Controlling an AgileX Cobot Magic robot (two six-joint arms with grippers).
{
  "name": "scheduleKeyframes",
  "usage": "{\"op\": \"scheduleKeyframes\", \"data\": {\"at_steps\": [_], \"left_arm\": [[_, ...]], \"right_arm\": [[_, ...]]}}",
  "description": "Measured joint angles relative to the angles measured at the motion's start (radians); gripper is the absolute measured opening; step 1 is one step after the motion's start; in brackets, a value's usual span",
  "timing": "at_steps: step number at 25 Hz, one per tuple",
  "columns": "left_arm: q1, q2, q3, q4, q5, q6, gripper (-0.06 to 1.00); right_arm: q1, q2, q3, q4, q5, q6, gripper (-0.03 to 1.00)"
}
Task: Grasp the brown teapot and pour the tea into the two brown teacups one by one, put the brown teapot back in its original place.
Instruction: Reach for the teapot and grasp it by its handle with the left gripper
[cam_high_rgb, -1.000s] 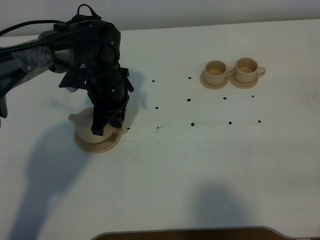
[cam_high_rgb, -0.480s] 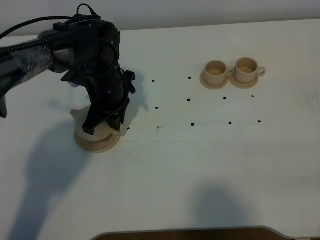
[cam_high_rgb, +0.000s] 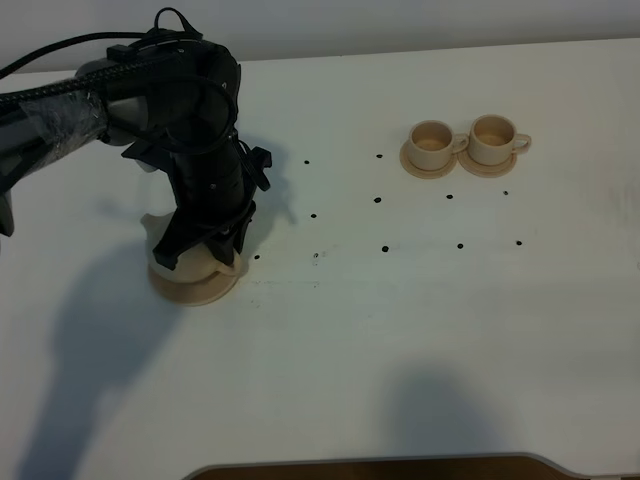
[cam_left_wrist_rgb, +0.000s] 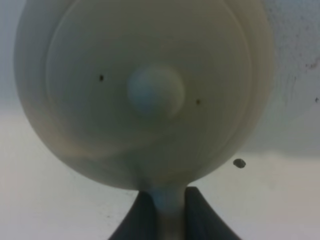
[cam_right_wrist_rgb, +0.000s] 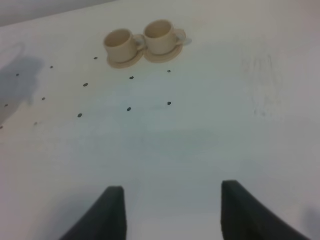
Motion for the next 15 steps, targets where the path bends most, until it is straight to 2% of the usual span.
{"op": "scheduleKeyframes", "data": {"at_steps": [15], "left_arm": [[0.000,-0.033,0.000,0.005,-0.015,-0.004,0.14]], "right_arm": [[0.000,0.000,0.000,0.000,0.000,0.000,0.45]]}}
